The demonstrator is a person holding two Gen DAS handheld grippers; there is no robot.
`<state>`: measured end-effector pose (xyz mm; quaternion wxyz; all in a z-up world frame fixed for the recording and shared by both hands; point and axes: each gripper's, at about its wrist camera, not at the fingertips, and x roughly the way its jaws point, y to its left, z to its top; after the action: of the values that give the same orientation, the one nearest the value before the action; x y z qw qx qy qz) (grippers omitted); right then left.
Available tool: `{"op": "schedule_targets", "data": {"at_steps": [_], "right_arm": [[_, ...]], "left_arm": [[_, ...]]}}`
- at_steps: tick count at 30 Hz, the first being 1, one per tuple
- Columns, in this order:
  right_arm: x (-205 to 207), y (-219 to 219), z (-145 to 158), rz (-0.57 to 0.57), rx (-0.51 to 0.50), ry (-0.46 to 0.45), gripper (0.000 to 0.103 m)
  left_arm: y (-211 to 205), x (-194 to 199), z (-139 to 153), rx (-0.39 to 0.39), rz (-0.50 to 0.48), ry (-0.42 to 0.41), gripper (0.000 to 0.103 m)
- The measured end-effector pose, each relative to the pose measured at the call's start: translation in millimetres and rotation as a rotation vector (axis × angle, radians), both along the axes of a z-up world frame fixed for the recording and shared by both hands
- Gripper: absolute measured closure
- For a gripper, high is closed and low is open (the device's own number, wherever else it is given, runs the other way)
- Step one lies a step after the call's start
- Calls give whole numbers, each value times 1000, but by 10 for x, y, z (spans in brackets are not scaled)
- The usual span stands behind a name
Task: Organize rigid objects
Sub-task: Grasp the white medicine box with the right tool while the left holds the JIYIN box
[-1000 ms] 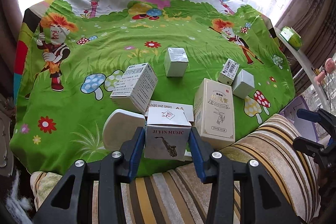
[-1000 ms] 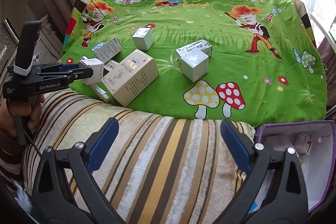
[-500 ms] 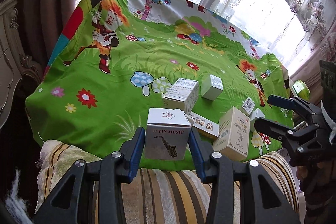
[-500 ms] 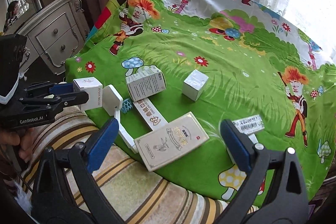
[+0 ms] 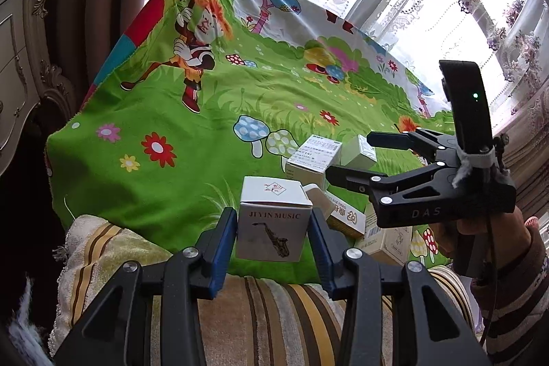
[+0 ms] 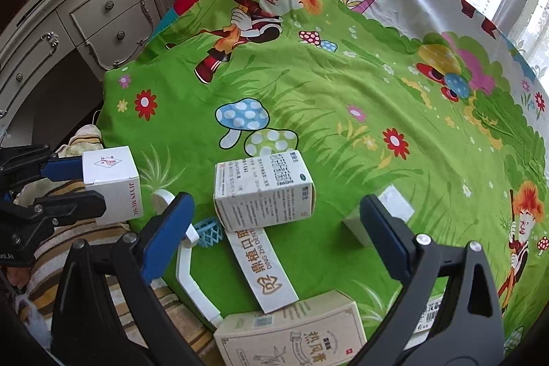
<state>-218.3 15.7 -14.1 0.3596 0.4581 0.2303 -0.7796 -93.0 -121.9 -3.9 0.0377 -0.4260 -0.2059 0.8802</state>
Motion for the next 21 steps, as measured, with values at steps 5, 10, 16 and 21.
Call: {"op": "schedule_targets", "data": {"at_steps": [5,10,16,21], "right_arm": [[-113,-79,-132,29,31,-38,9],[-153,-114,-246,51,47,-76,20],[-161,-69,-241,28,15,-95,30],[-75,81,-25,-36,-68,-63,30]], "left_arm": [[-1,-6,-11,5,-4,-2,60],[1,-10,-35,9,-4,-10,60],[17,-16,-39,4,-3,-10,60],[40,0,5,-18,-2,3,60]]}}
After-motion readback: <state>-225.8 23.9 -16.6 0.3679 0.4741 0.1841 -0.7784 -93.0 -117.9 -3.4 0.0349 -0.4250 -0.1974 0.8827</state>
